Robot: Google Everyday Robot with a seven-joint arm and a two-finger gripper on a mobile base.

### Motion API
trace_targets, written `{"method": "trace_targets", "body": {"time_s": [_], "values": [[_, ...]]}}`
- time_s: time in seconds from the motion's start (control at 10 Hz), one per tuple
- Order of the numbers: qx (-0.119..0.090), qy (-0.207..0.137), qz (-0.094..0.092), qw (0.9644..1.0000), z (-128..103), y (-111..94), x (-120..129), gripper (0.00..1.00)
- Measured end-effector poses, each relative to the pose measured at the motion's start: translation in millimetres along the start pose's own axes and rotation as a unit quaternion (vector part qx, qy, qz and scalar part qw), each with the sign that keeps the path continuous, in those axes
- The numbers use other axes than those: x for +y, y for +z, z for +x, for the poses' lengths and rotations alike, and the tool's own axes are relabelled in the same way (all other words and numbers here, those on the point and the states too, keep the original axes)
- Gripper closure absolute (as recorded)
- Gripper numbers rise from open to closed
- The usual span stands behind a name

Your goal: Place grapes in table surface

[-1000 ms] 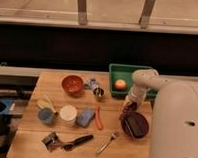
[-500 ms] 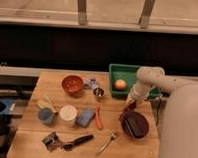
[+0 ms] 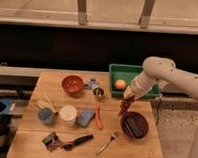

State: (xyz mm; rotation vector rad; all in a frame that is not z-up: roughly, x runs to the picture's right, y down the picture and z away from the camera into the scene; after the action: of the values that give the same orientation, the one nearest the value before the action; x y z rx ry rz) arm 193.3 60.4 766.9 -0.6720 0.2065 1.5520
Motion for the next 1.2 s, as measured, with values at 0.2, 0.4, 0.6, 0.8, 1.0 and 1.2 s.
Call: {"method": "trace_targets", "body": {"time_s": [0.2, 0.4, 0.6, 0.8, 1.0, 1.2], "values": [[-0.043, -0.025, -0.022, 0.9985, -8.2, -35.4, 24.8, 1.00], [-0.078, -0.047, -0.038, 0.9951, -16.4, -58.6, 46.5, 1.00], [-0.093, -0.068, -0.051, 0.9920, -22.2, -67.0, 67.7, 1.00], [-0.077, -0.079, -0.051, 0.9926, -19.0, -58.9, 74.1, 1.00], [-0.054, -0.087, -0.040, 0.9939, -10.8, -33.5, 73.1, 1.00], [-0.021, -0.088, -0.027, 0.9955, -2.2, 11.7, 65.7, 1.00]]}}
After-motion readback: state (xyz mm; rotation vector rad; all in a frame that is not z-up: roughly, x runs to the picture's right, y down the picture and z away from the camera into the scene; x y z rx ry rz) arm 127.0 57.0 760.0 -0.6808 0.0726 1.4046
